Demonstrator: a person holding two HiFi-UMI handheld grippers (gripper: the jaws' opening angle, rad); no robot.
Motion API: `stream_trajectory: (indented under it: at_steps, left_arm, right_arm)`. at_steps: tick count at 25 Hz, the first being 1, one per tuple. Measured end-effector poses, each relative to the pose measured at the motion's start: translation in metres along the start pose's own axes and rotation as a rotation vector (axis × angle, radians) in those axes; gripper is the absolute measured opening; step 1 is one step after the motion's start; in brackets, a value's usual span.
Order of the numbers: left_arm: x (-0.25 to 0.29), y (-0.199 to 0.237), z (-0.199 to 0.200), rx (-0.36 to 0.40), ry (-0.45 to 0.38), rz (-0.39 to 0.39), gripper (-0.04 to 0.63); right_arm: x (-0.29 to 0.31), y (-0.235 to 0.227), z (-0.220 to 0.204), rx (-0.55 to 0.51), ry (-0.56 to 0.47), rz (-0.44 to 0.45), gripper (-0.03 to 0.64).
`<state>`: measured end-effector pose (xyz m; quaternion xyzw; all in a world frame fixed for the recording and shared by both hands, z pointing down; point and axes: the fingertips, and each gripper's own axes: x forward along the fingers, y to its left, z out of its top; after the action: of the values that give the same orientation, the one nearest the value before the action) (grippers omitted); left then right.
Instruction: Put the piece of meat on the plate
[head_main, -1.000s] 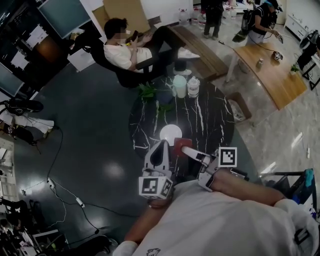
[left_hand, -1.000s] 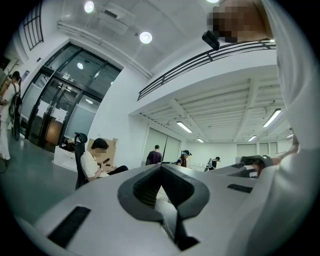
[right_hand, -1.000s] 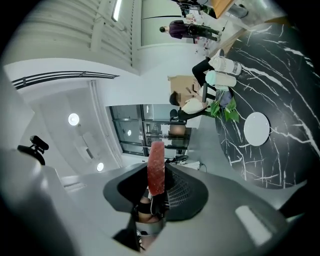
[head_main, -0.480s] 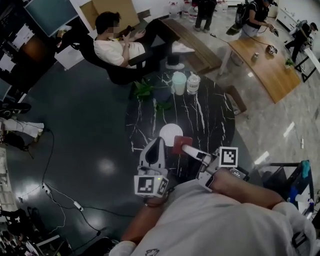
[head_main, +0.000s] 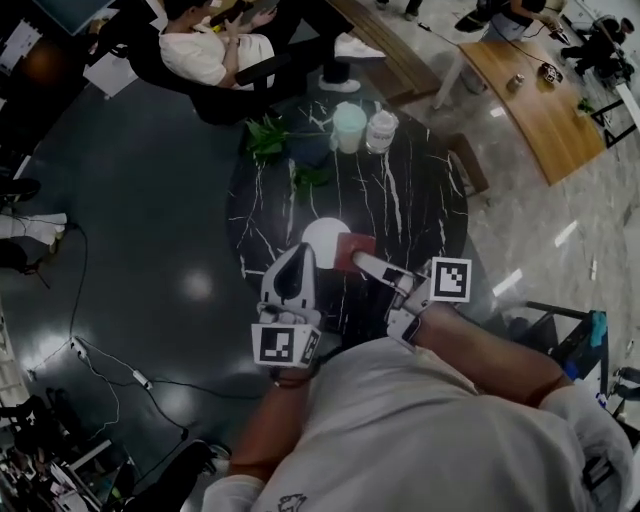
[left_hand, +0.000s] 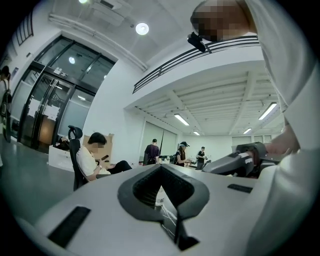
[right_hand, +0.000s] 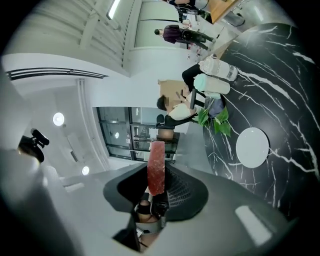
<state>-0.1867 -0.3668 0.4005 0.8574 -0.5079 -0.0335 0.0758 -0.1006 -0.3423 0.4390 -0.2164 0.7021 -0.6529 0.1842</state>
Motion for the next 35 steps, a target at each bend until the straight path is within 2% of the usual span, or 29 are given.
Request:
stream_trajectory:
  at_steps: [5, 10, 17, 20, 22, 25, 28, 31, 35]
  left_arm:
    - [0.019, 0.019, -0.03, 0.02, 0.018, 0.021, 0.006]
    - [0.03, 0.039, -0.064, 0.015, 0.049, 0.042, 0.006]
    - [0.036, 0.075, -0.116, -0.001, 0.032, 0.132, 0.006]
    - [0.041, 0.08, -0.142, -0.041, 0.063, 0.146, 0.006]
    - [0.043, 0.08, -0.156, -0.041, 0.081, 0.141, 0.006]
    - [0.047, 0.087, -0.167, -0.041, 0.049, 0.156, 0.006]
    - [0.044, 0.091, -0.195, -0.057, 0.108, 0.154, 0.006]
    - [0.047, 0.099, -0.211, -0.068, 0.102, 0.189, 0.006]
    - [0.054, 0.105, -0.232, -0.054, 0.115, 0.187, 0.006]
  right_arm:
    - [0.019, -0.032, 0.002, -0.085, 0.105, -0.046, 0.091]
    - [0.029, -0.072, 0.004, -0.025, 0.162, -0.093, 0.091]
    - [0.044, -0.133, -0.002, 0.008, 0.217, -0.141, 0.091]
    - [0.049, -0.16, -0.005, 0.038, 0.238, -0.189, 0.091]
    - [0.054, -0.176, -0.002, 0.028, 0.252, -0.199, 0.091]
    - [0.064, -0.199, 0.003, -0.003, 0.271, -0.21, 0.091]
    - [0.07, -0.223, 0.005, -0.013, 0.282, -0.233, 0.091]
    - [0.075, -0.248, 0.009, -0.009, 0.299, -0.261, 0.091]
    - [0.08, -0.275, 0.011, 0.008, 0.29, -0.294, 0.091]
